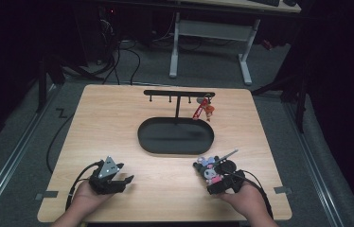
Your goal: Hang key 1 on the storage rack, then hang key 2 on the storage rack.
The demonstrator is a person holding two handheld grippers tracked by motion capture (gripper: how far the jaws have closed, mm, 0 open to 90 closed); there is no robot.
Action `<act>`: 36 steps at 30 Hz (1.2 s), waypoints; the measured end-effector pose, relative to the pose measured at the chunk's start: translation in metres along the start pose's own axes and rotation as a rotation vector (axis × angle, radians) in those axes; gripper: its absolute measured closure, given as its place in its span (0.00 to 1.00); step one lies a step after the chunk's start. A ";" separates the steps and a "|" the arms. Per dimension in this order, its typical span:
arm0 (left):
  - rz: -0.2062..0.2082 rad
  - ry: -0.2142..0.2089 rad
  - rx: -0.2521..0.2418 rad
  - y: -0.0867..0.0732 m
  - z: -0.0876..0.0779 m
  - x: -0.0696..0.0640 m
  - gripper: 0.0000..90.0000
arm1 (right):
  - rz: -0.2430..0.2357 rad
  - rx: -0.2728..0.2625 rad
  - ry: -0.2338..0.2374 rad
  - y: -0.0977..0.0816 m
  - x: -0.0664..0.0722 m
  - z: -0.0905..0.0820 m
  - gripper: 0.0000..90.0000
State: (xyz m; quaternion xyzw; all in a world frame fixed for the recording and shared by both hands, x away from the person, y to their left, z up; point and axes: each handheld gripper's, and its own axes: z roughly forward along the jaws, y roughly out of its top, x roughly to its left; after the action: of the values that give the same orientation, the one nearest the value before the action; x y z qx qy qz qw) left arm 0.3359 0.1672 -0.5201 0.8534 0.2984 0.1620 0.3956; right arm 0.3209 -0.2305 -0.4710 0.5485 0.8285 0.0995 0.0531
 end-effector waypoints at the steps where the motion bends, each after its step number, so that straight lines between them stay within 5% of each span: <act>1: -0.001 0.000 0.000 0.000 0.000 0.000 0.43 | 0.010 0.005 0.011 0.002 0.000 0.001 0.16; 14: 0.008 -0.008 0.001 0.002 0.003 0.001 0.43 | 0.019 0.063 -0.034 0.014 -0.001 0.009 0.25; 28: -0.022 -0.012 -0.013 0.000 0.002 0.008 0.43 | -0.007 0.083 -0.003 0.023 -0.003 0.016 0.49; 36: 0.015 -0.003 -0.002 -0.001 0.002 0.001 0.43 | -0.038 0.107 0.002 0.024 -0.005 0.014 0.53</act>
State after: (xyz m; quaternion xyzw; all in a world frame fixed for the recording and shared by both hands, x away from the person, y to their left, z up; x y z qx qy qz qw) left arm 0.3375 0.1672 -0.5220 0.8555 0.2910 0.1640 0.3956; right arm 0.3469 -0.2248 -0.4798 0.5346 0.8430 0.0543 0.0248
